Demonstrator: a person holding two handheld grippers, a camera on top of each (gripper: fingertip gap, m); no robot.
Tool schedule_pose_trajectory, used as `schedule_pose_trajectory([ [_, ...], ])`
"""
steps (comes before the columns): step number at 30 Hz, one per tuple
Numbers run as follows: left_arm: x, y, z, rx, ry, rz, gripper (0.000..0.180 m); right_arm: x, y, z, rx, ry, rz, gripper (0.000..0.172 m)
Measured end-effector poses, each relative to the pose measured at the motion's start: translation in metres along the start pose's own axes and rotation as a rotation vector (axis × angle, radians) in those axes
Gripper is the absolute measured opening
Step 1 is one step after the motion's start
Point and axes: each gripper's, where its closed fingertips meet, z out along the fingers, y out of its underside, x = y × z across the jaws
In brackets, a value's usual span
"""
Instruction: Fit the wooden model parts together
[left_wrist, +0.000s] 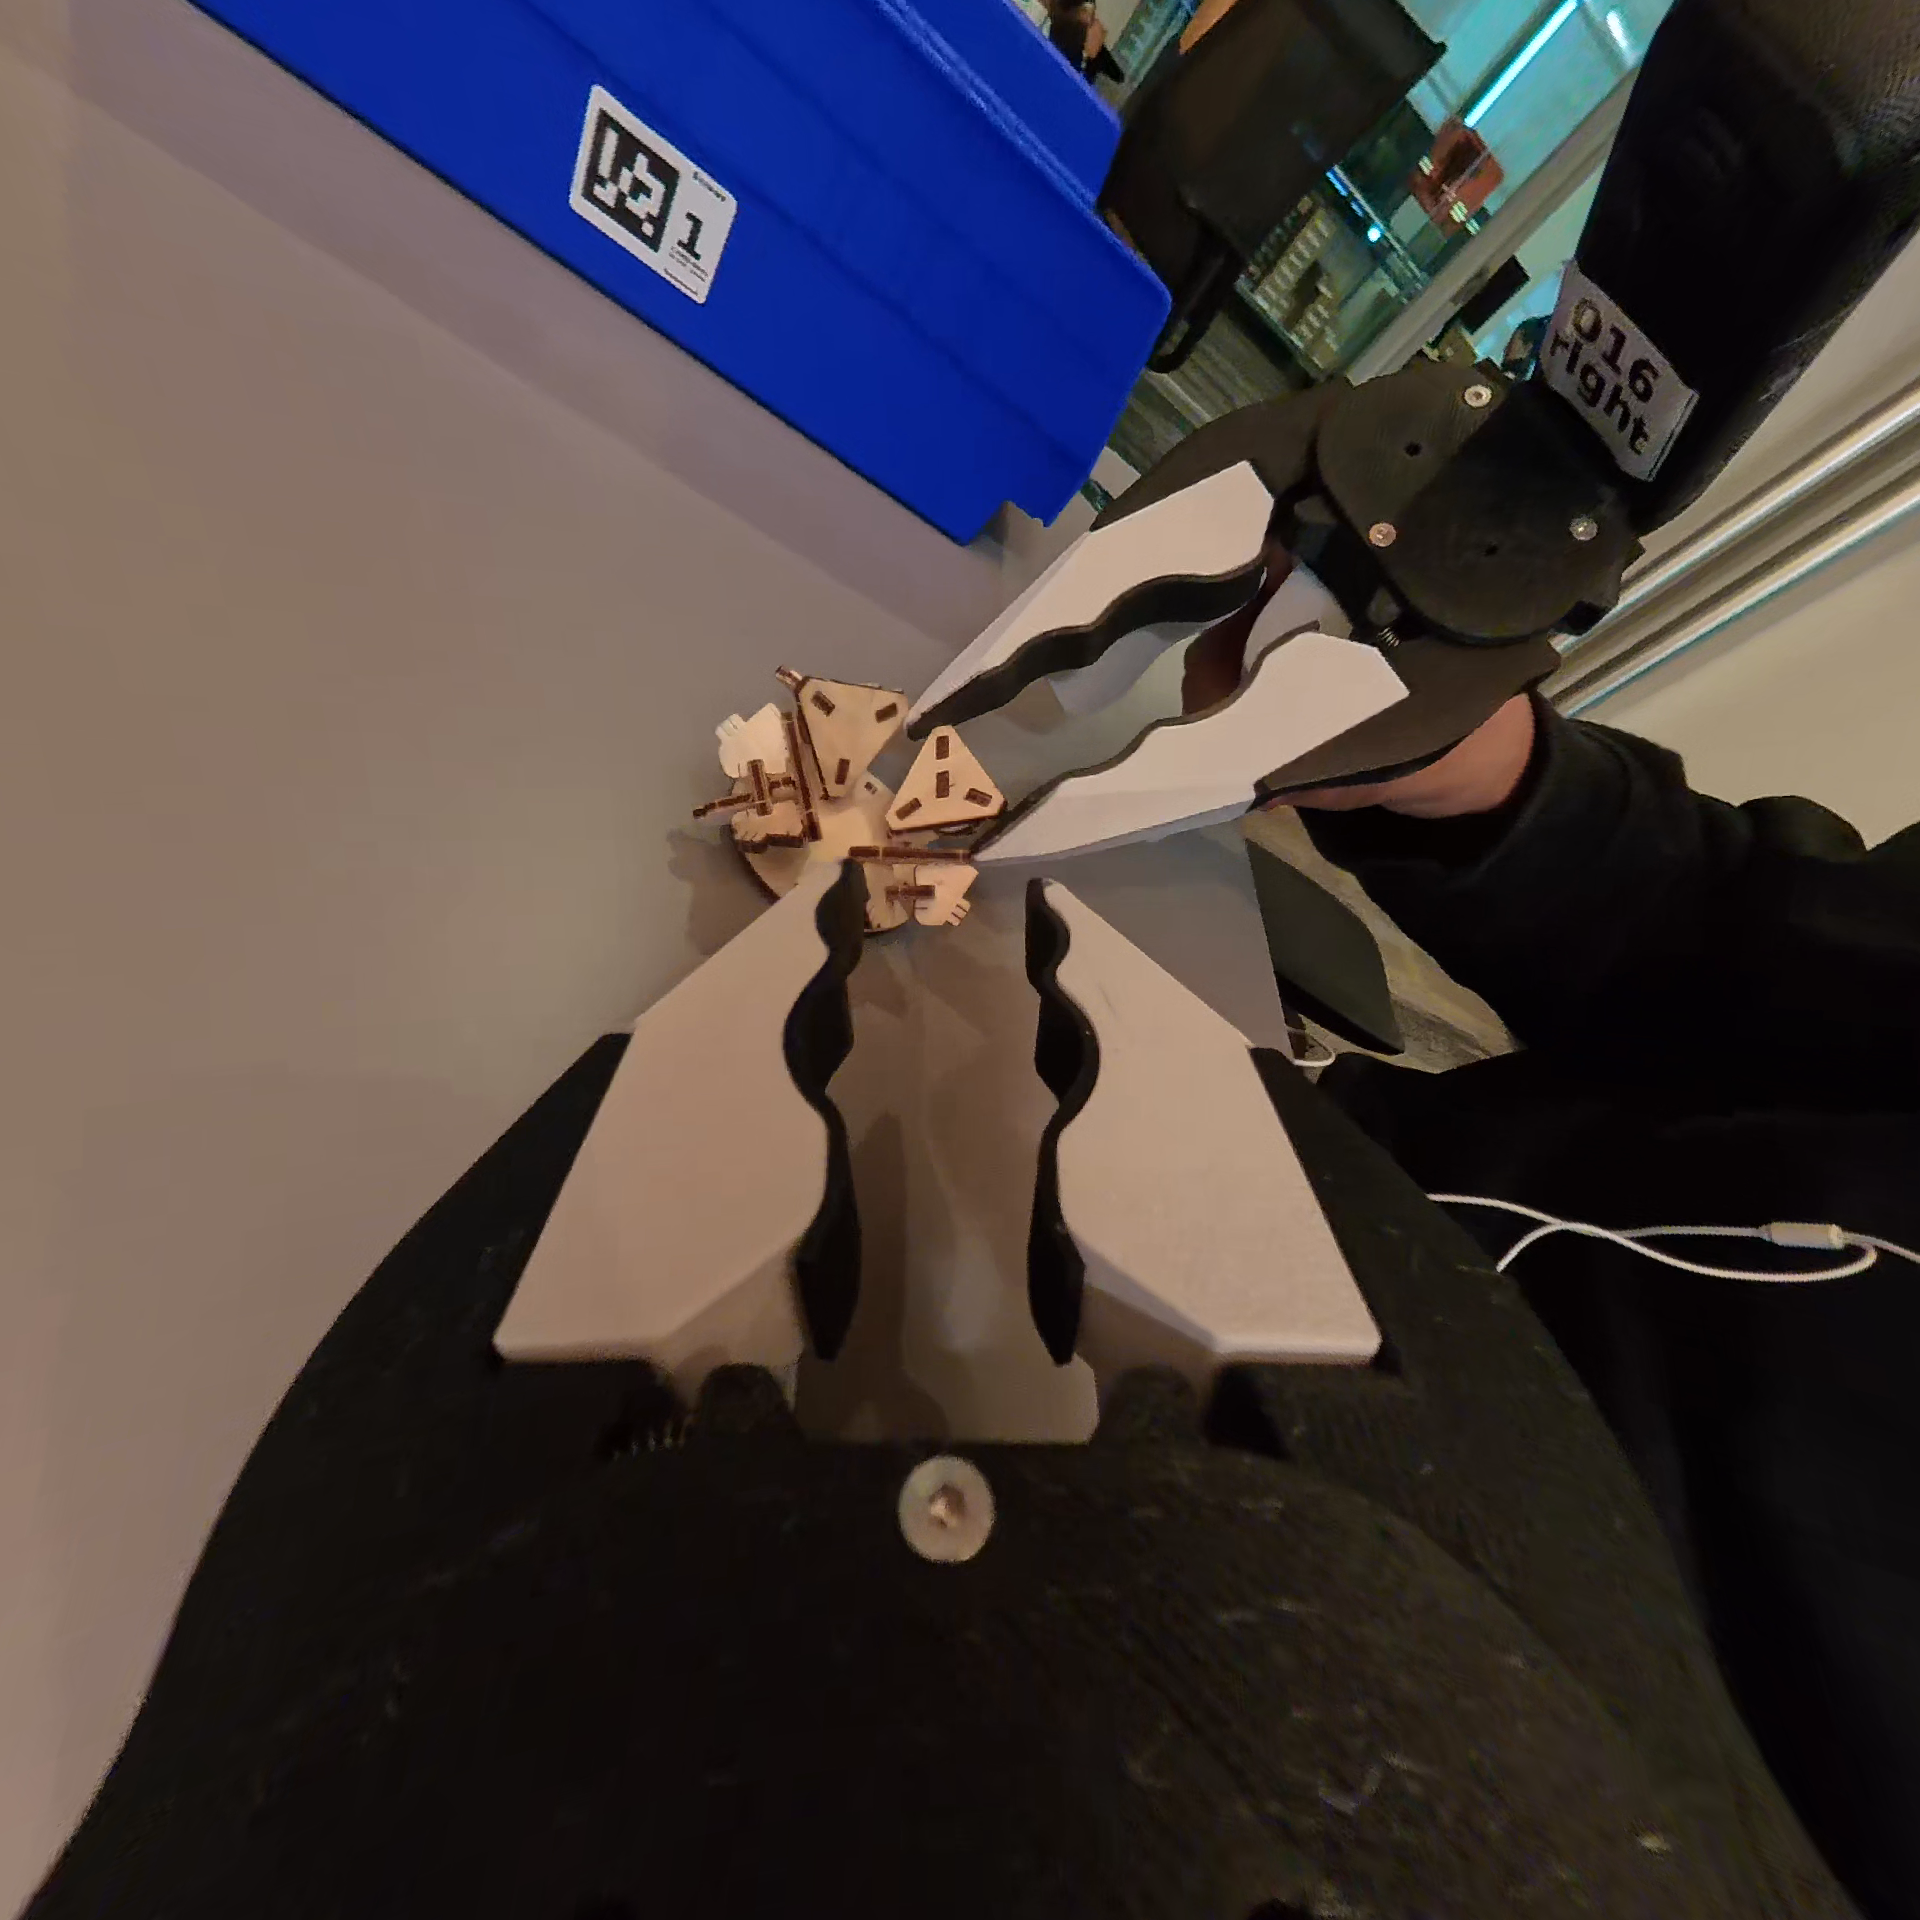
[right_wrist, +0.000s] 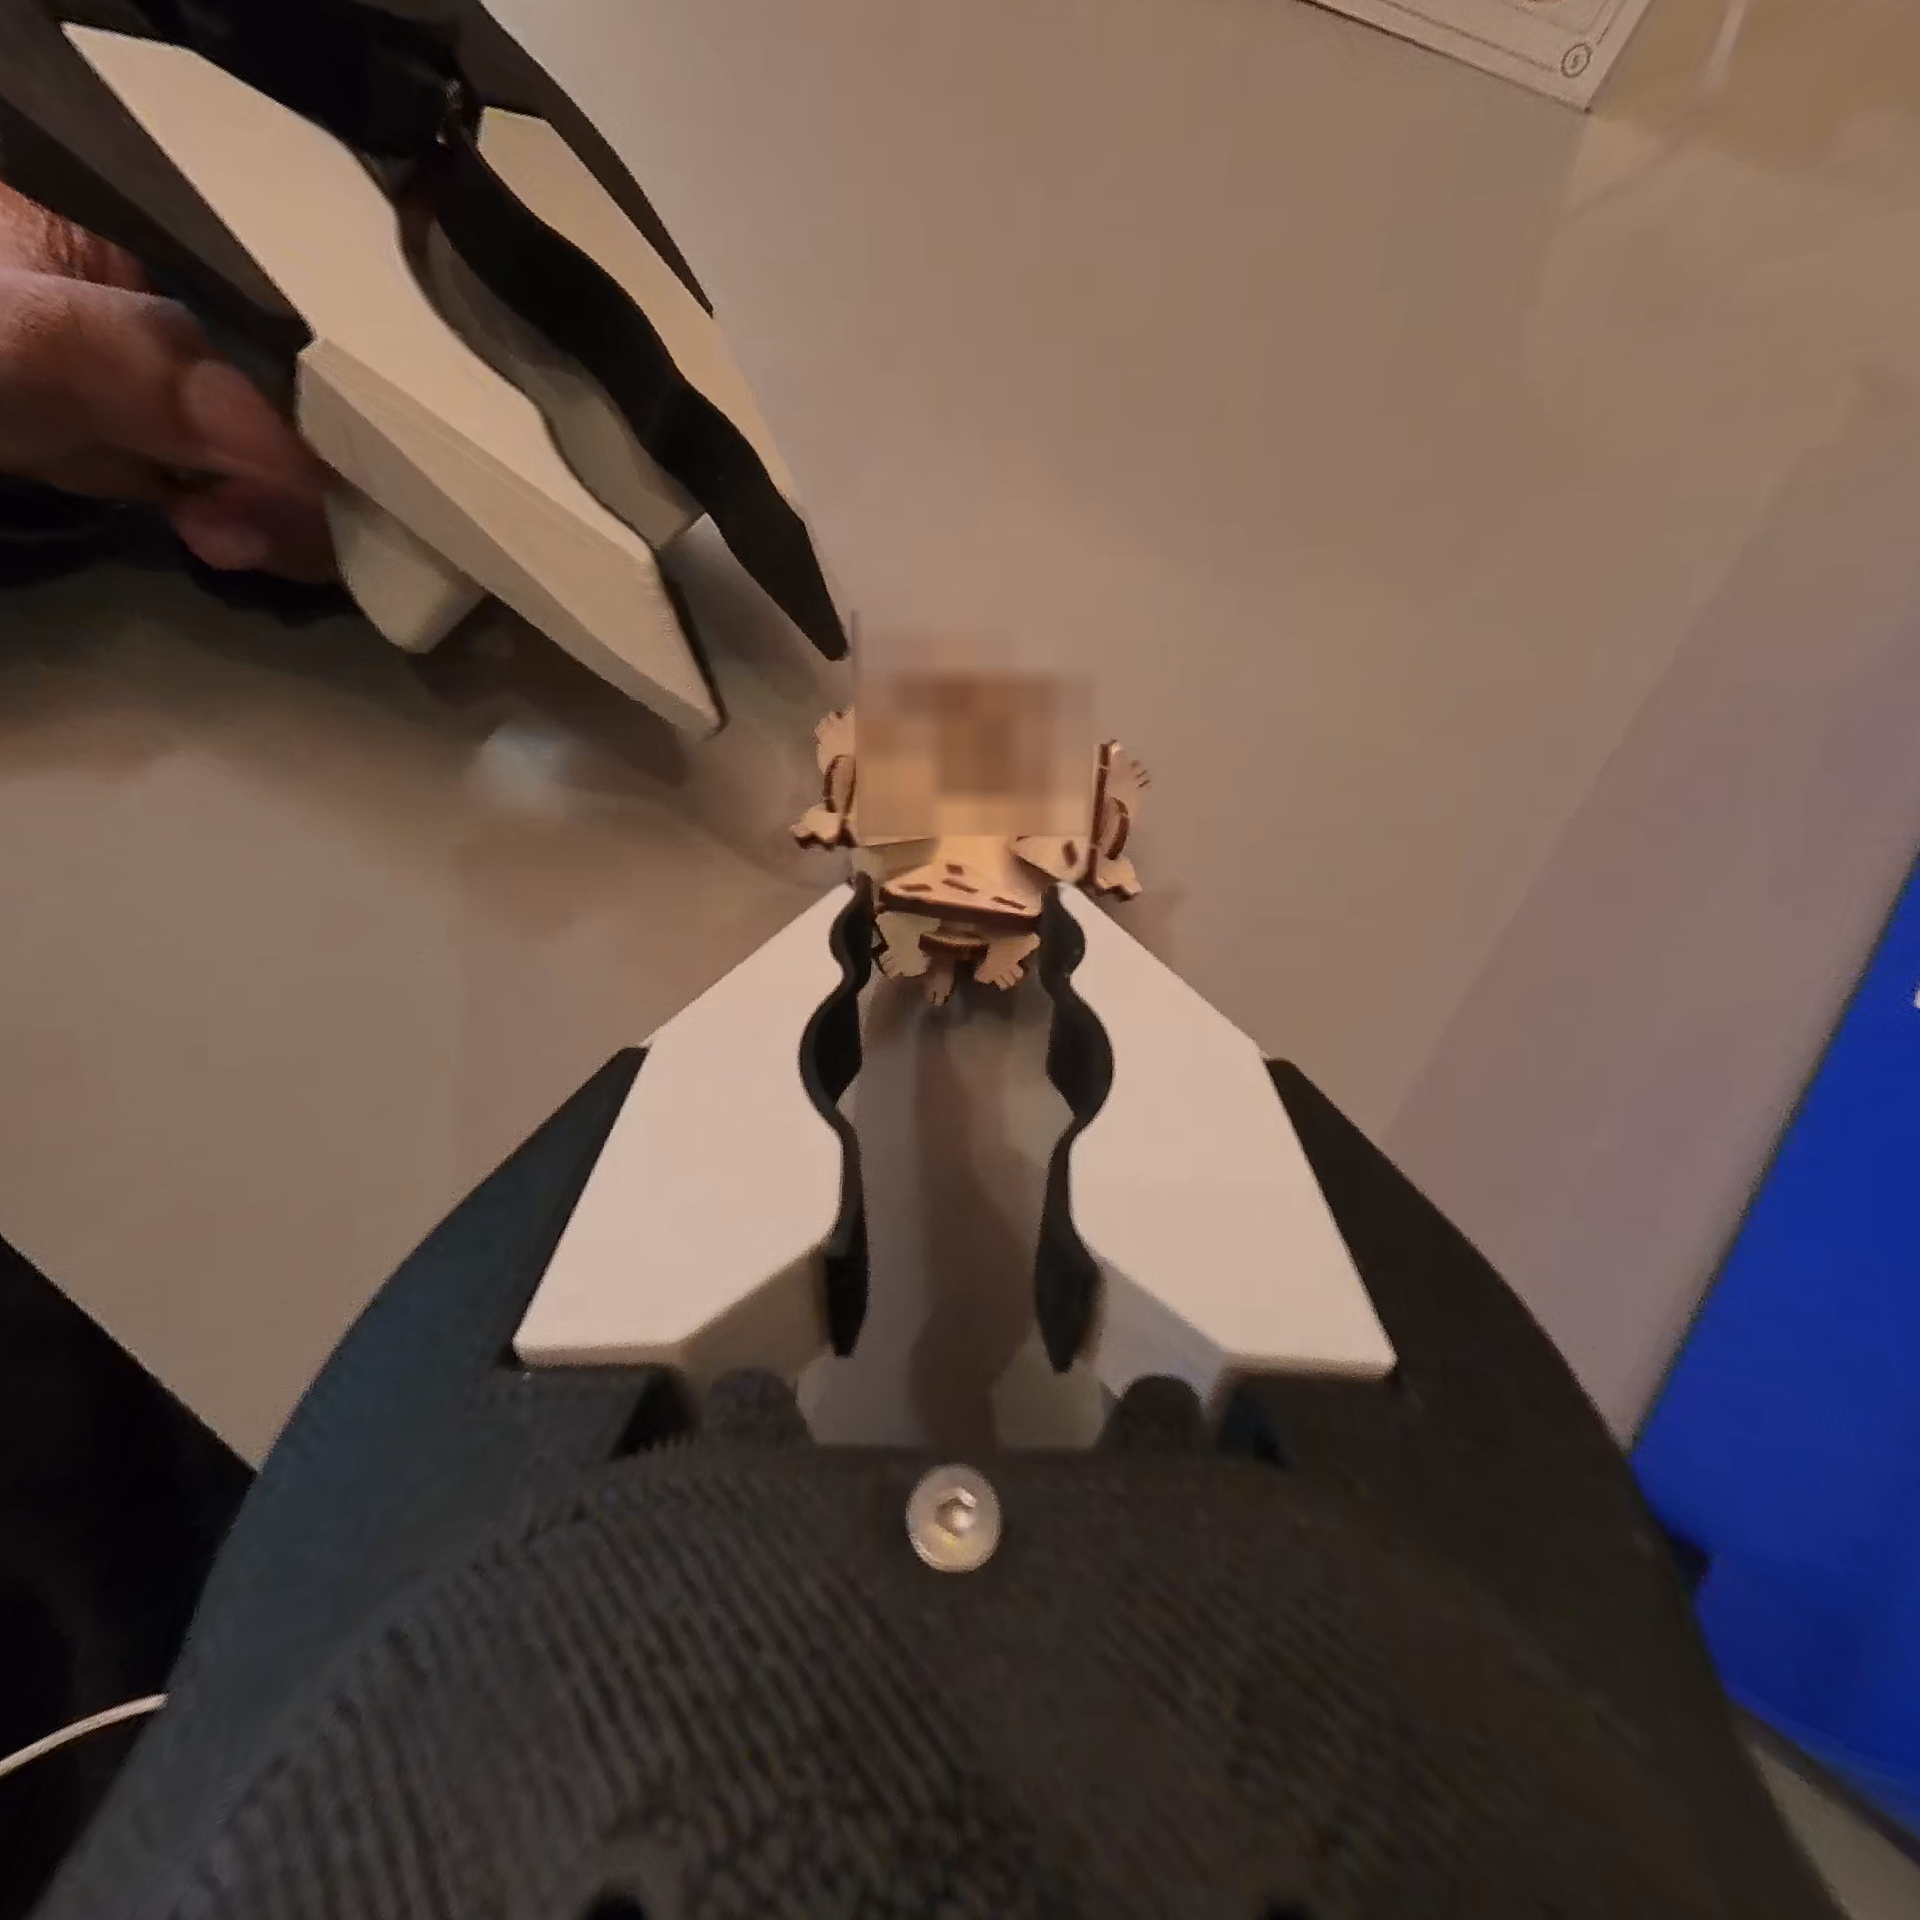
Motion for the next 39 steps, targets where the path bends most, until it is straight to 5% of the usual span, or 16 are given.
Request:
schedule_pose_trajectory([
  [8, -0.001, 0.000, 0.000, 0.001, -0.005, -0.002, 0.024, 0.002, 0.001, -0.002, 0.003, 0.081, -0.182, 0.030],
  [24, -0.003, 0.001, 0.001, -0.009, -0.007, -0.021, 0.014, 0.006, 0.006, -0.003, -0.018, 0.002, -0.139, 0.031],
  [39, -0.003, 0.000, 0.000, -0.001, 0.004, -0.033, 0.015, 0.009, 0.003, 0.000, -0.092, 0.079, -0.302, 0.030],
])
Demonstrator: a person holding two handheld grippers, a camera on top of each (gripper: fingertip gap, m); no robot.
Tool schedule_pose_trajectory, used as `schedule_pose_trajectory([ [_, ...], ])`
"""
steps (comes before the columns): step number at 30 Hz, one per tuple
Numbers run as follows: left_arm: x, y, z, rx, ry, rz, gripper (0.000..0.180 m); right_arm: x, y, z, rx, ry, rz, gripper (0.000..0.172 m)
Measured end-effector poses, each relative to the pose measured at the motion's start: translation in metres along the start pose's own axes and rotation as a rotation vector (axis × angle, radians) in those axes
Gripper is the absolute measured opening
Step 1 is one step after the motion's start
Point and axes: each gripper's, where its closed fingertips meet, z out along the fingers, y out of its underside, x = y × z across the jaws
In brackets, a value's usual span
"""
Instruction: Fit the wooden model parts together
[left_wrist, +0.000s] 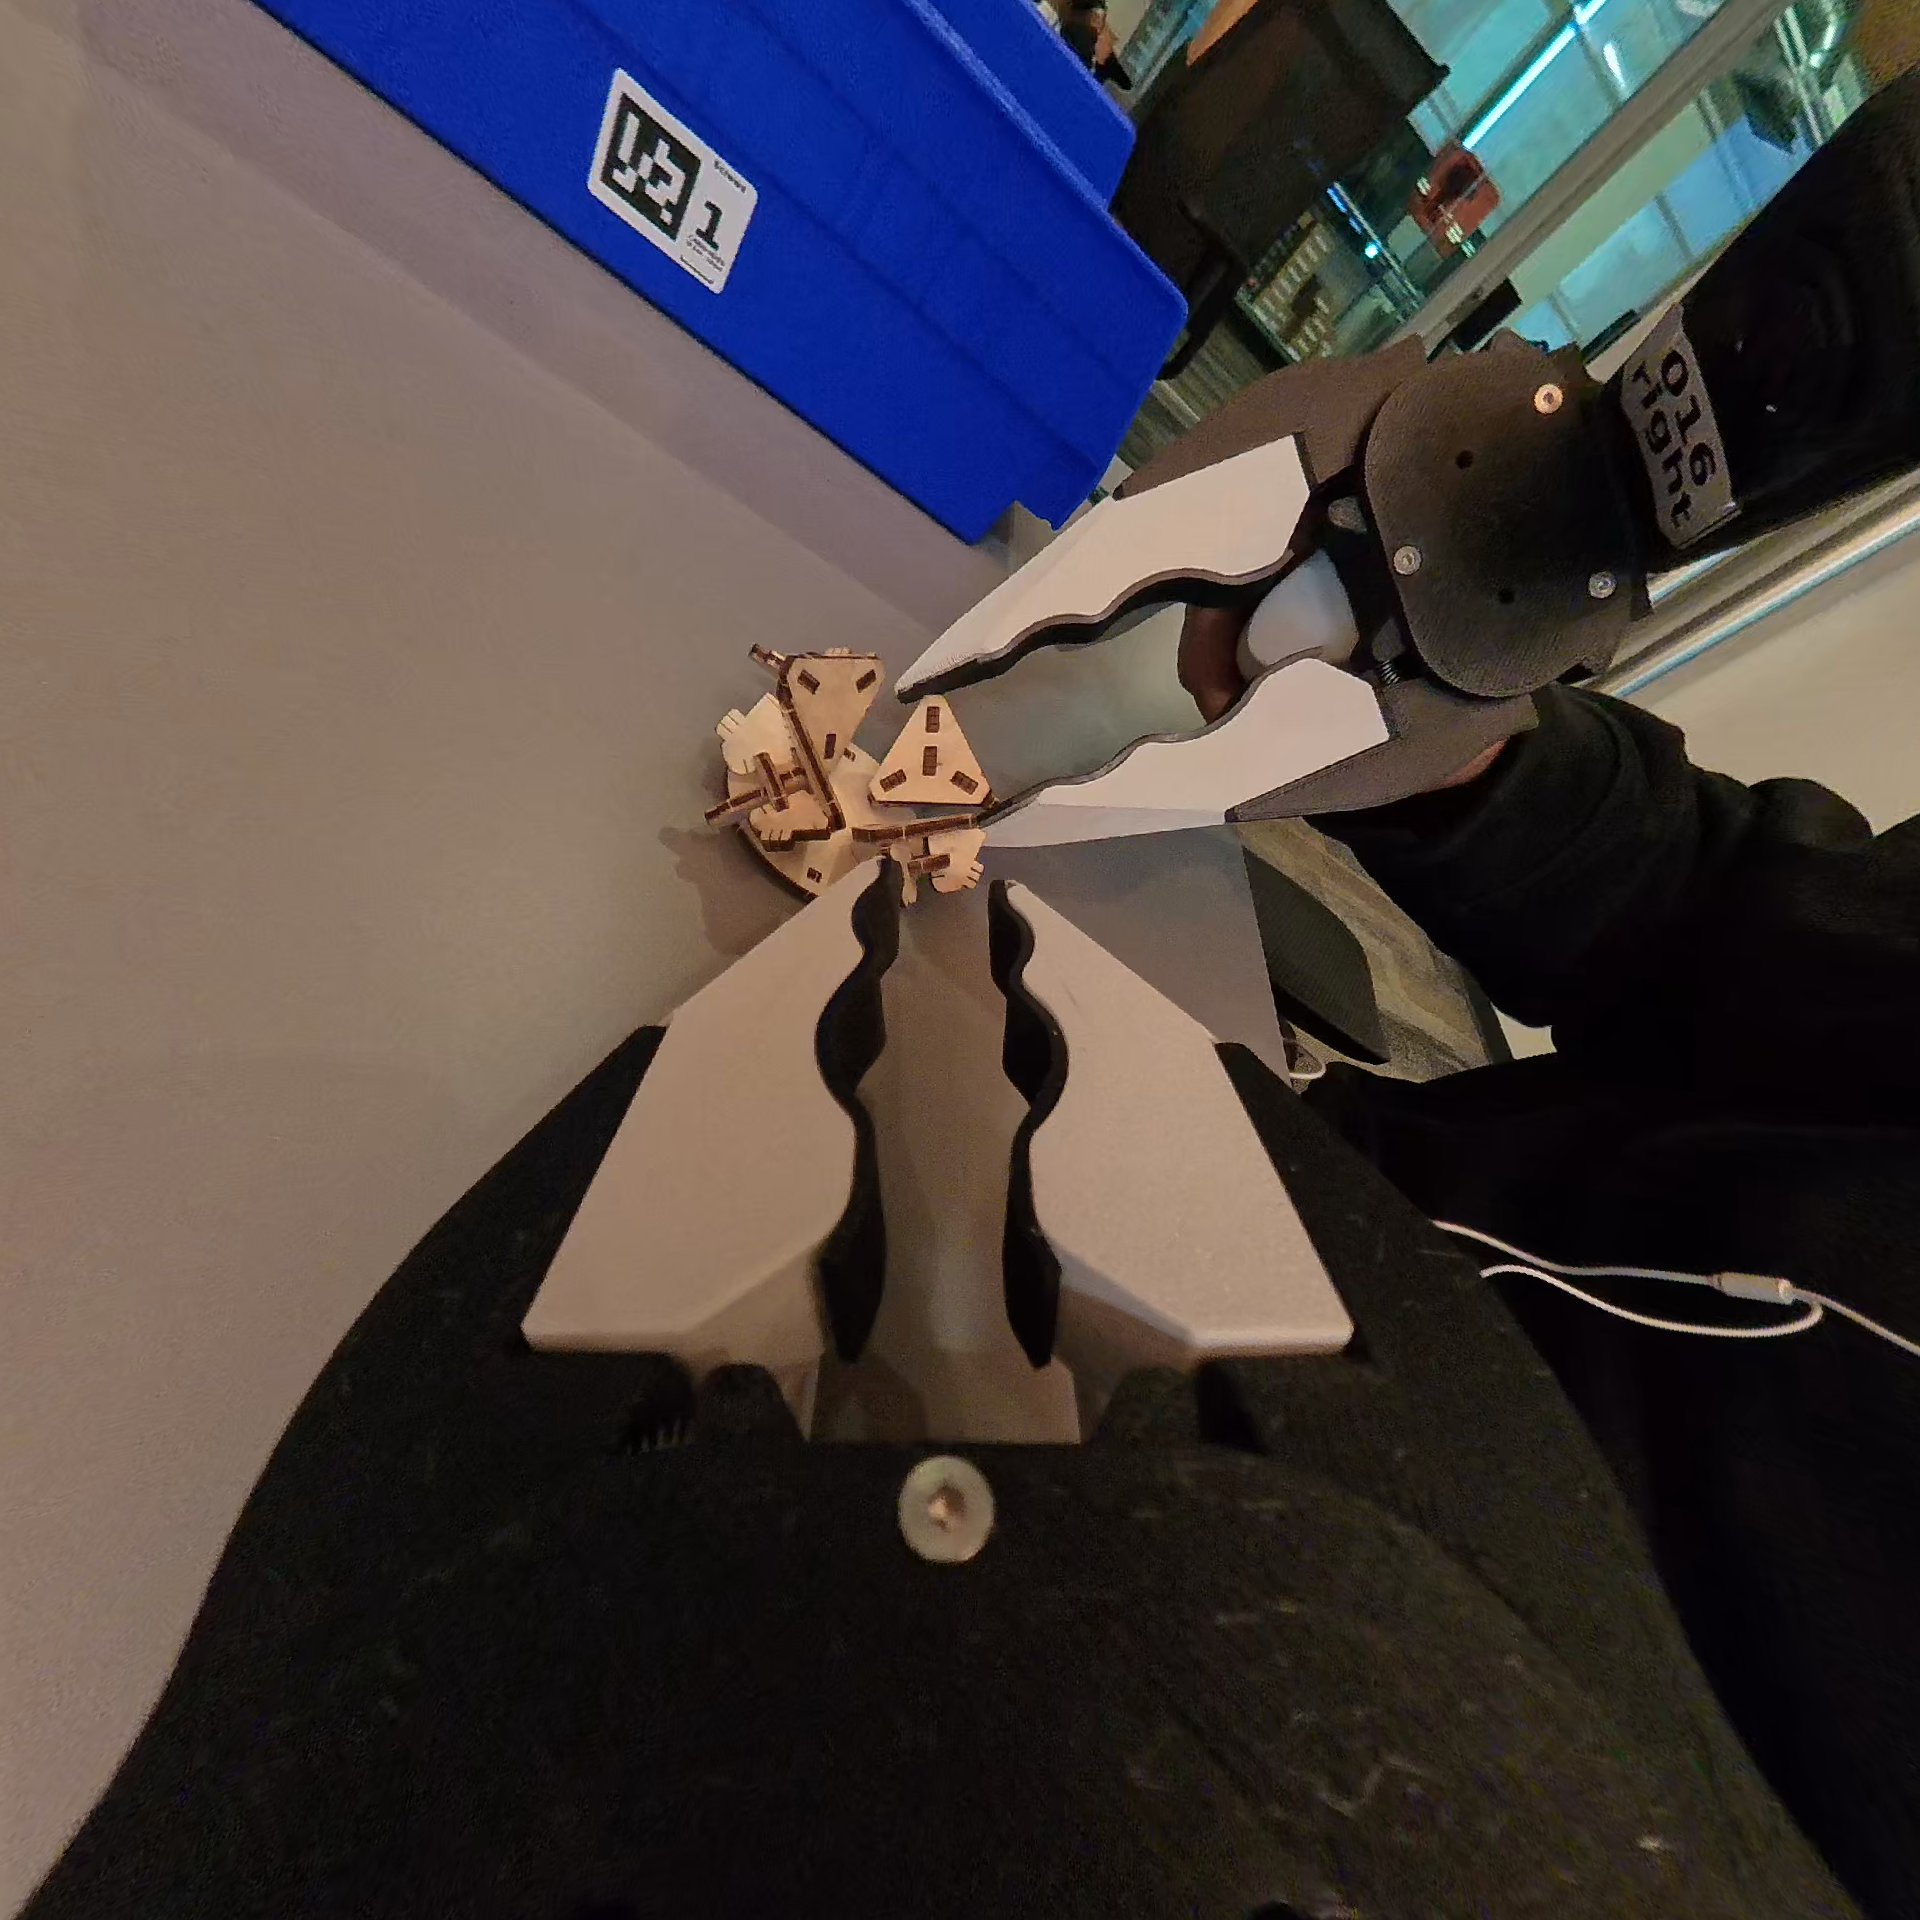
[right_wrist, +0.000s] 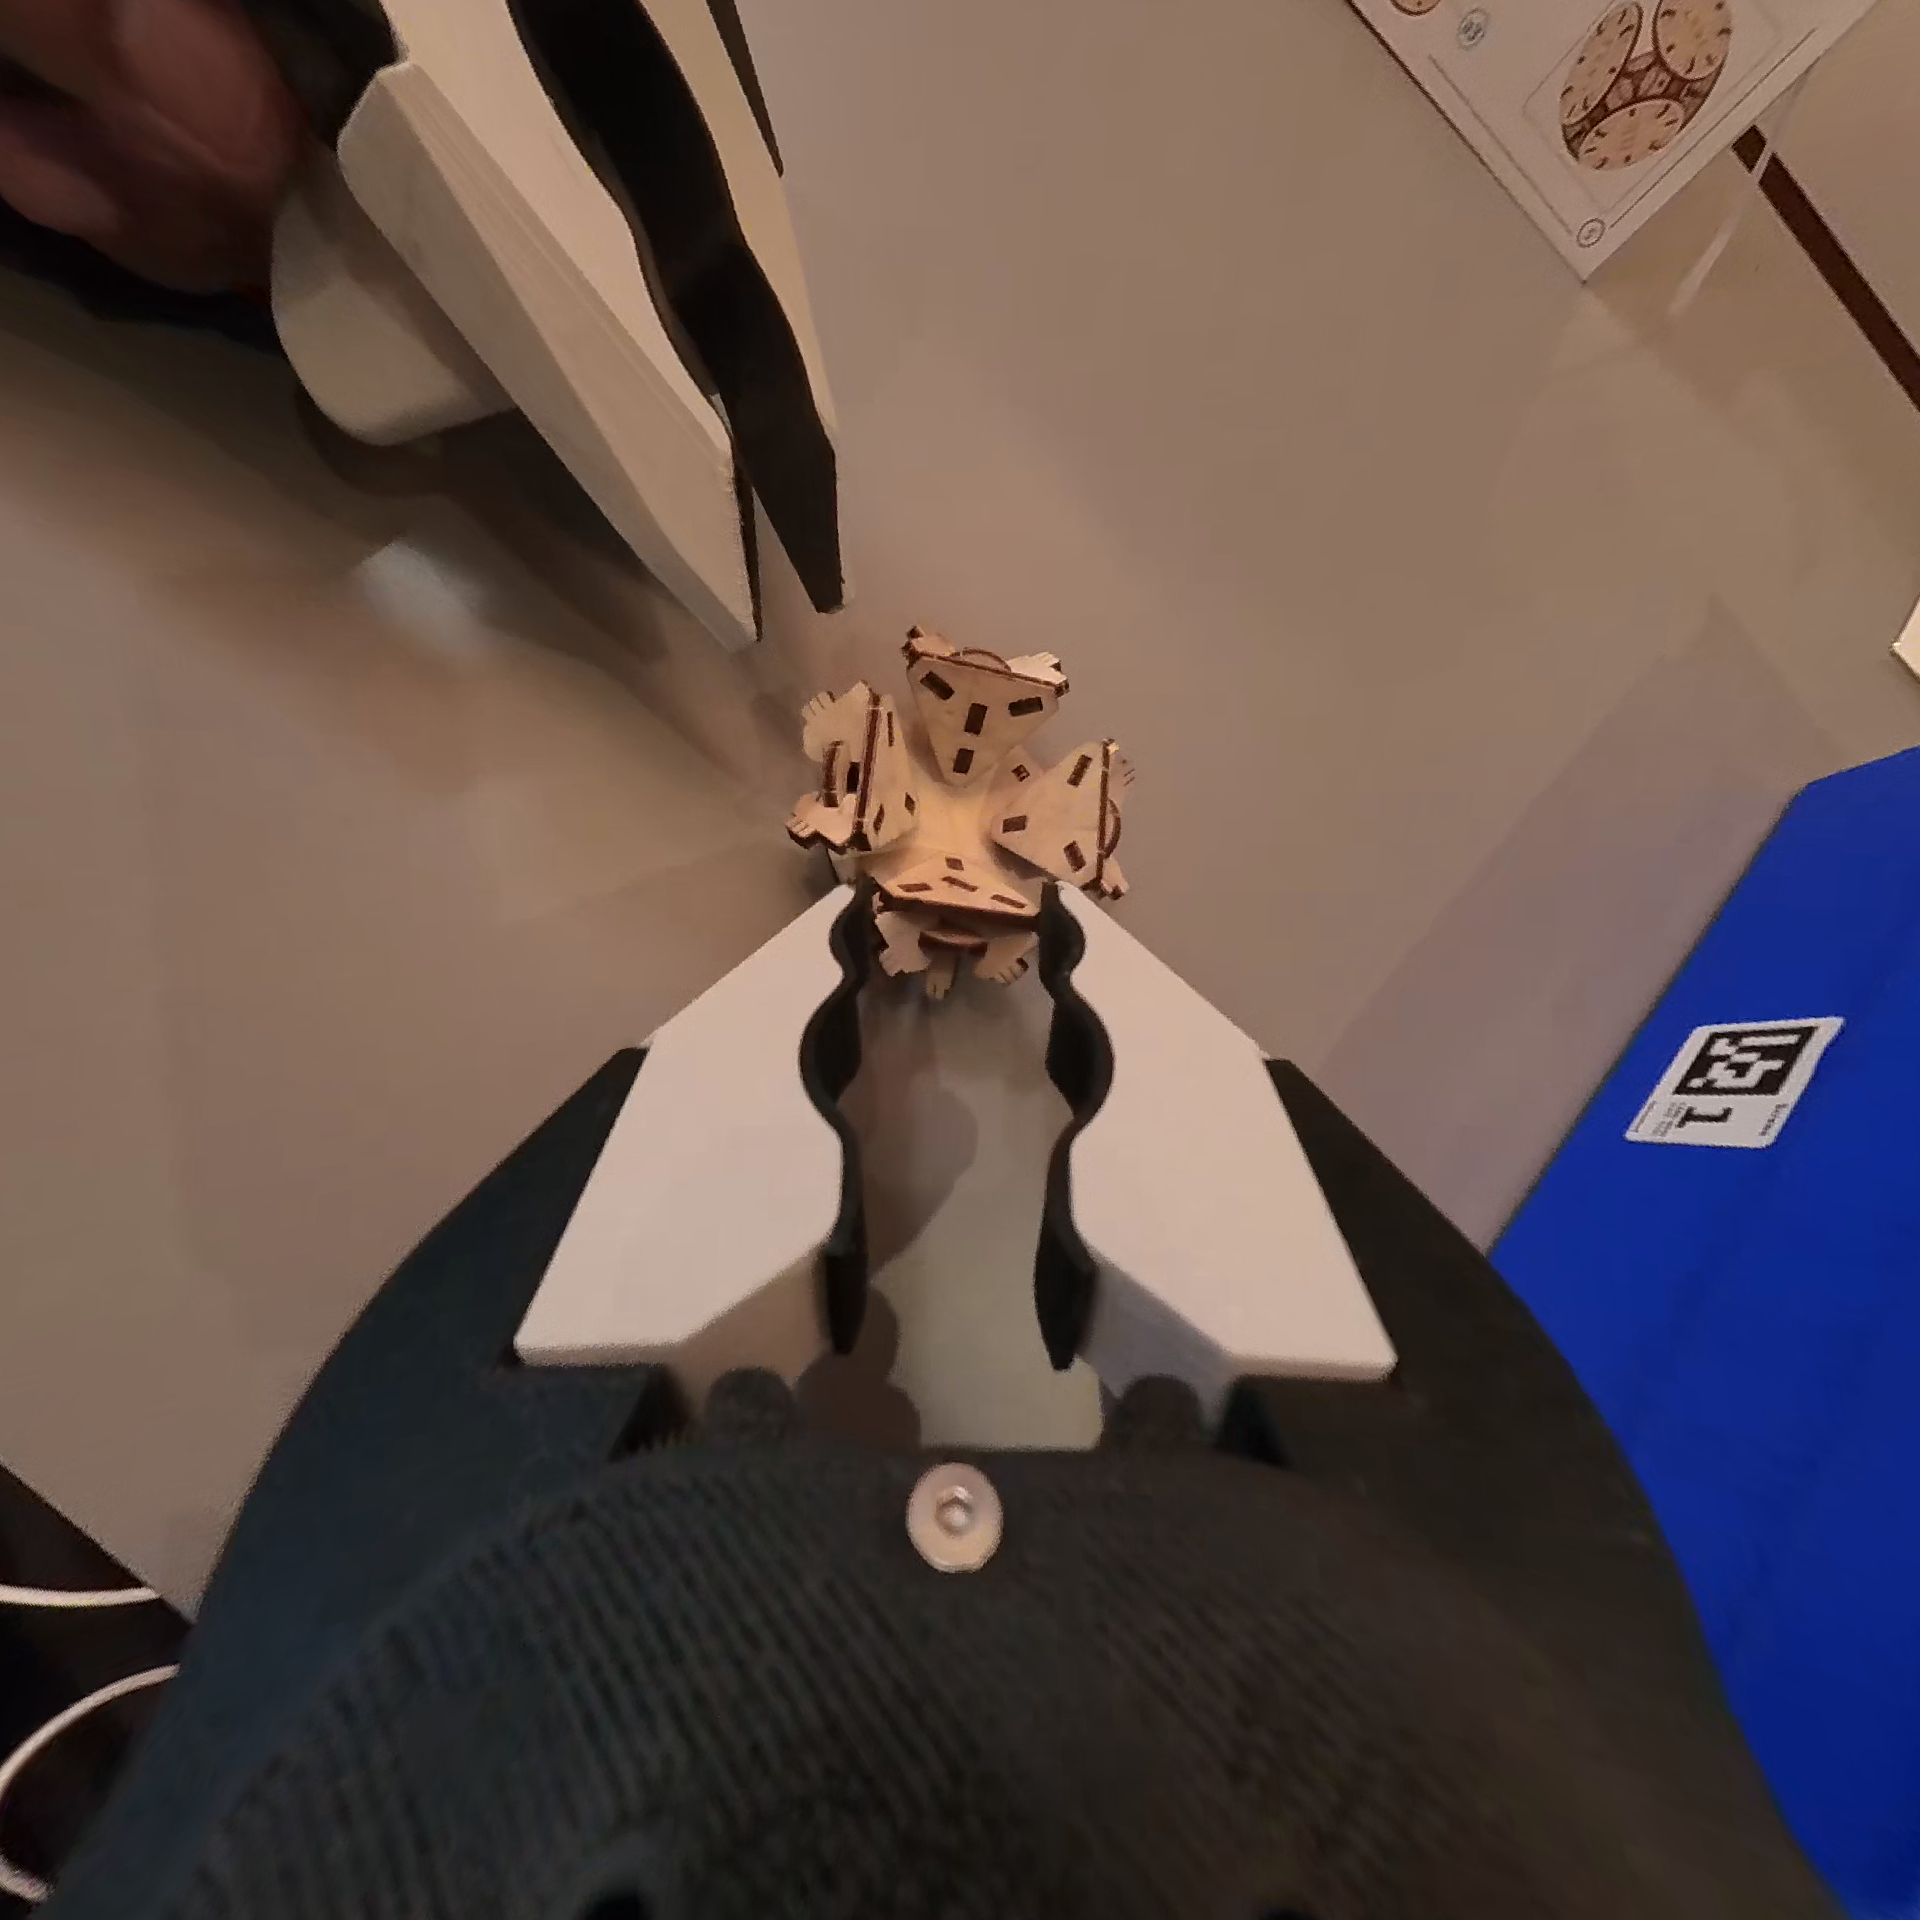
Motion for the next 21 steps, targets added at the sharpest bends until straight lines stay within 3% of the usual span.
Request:
schedule_pose_trajectory([
  [21, -0.0023, -0.0042, -0.0032, 0.032, 0.021, -0.049, 0.015, 0.0015, -0.0005, -0.0019, 0.045, -0.072, -0.096, 0.030],
])
